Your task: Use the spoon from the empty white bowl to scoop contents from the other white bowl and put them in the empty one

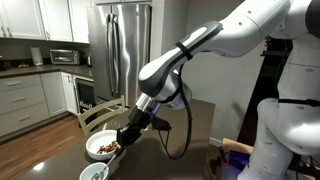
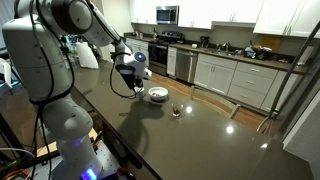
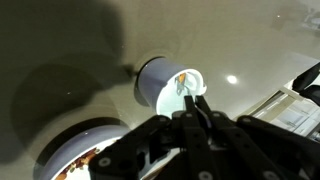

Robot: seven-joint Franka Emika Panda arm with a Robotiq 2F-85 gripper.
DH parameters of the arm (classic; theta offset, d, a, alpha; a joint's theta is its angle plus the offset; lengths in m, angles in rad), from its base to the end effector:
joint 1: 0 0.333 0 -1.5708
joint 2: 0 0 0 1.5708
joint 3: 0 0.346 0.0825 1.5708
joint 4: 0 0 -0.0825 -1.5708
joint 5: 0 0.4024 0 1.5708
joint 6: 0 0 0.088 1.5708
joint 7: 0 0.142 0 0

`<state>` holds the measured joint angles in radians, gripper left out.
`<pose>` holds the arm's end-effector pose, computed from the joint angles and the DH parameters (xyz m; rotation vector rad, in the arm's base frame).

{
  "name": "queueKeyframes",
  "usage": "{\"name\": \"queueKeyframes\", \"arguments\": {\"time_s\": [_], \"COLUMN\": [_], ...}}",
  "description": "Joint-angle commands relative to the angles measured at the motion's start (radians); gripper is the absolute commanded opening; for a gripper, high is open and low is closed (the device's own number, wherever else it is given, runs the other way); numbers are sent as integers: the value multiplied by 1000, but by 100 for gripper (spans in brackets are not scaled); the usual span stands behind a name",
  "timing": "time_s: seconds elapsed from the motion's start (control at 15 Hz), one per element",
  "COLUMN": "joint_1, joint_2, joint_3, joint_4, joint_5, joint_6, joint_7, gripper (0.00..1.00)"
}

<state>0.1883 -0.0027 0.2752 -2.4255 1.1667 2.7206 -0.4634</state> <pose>0.4781 0.2160 0.3118 -2.5143 0.1217 -0.3295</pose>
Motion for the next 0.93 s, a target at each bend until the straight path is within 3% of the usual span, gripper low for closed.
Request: {"name": "queueKeyframes", "arguments": {"time_s": [0.0, 0.87], "joint_1": [10, 46], "joint_2": [-11, -65], "joint_3": [13, -6], "joint_4": [-1, -12], "joint_5": [-71, -300], "joint_6": [31, 65], "joint_7": [44, 171], "gripper": [2, 2]}}
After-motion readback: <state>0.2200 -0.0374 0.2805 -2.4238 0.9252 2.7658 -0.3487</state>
